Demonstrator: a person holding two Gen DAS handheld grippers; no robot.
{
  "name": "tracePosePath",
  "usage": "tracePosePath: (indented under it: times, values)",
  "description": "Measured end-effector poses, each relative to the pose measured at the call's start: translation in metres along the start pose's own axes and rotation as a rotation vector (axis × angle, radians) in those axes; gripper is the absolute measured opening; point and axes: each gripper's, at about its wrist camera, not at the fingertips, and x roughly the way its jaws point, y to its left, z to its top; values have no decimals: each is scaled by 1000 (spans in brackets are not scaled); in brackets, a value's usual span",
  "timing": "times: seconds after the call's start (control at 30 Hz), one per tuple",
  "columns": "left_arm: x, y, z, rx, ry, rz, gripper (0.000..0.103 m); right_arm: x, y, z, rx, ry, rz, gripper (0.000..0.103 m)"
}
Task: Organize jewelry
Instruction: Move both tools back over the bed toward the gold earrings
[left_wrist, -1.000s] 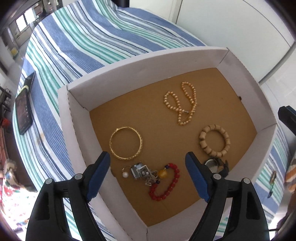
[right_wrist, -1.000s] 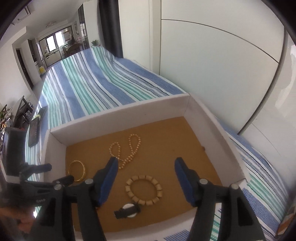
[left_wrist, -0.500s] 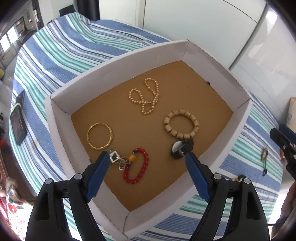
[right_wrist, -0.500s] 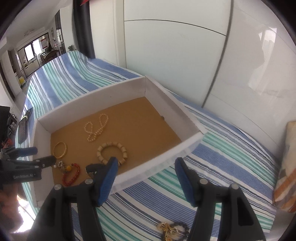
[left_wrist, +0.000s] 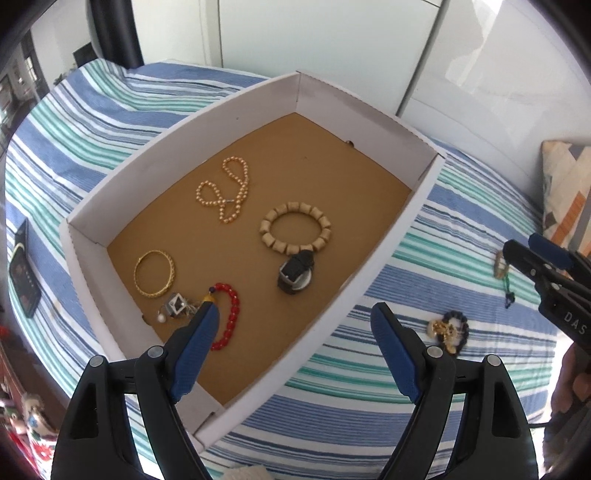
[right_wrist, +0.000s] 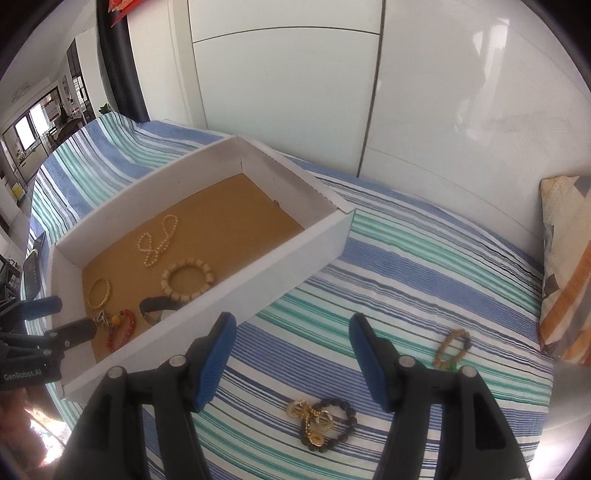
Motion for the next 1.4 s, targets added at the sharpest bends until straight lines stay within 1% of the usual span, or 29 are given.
tracePosePath:
  times: [0.13,0.33,0.47,0.57,0.63,0.7,0.77,0.87,0.97,1.07,1.23,1.4]
  values:
    - [-1,-17,-6,45,11,-14,85,-6,-8,-12,17,10,-7,65]
    - [1,-31,-11,90,36,-25,85,-17,-29,-33,68,25,-29,65]
    - [-5,-28,-6,82,18,-40,85,-27,-51,-49,116,34,-61,65]
    - [-4,-18,-5,50,15,-52,89,-39,-74,-62,163,31,-103,65]
    - [3,-13,-8,36,35,-53,89,-48,-91,-76,197,28,-138,65]
    - [12,-14,-14,47,73,-52,89,-54,-107,-92,235,36,-170,65]
    - [19,-17,-21,69,111,-50,89,-54,-123,-109,279,55,-199,65]
    - [24,-30,-29,119,143,-66,89,-52,-143,-134,361,101,-222,65]
    - [25,-49,-31,175,159,-96,89,-51,-155,-156,435,138,-224,65]
    - [24,-70,-29,226,164,-124,89,-51,-157,-169,479,154,-209,65]
    - [23,-96,-30,290,167,-166,89,-52,-153,-173,483,145,-179,65]
    - [30,-104,-34,312,191,-182,89,-51,-153,-174,475,145,-167,65]
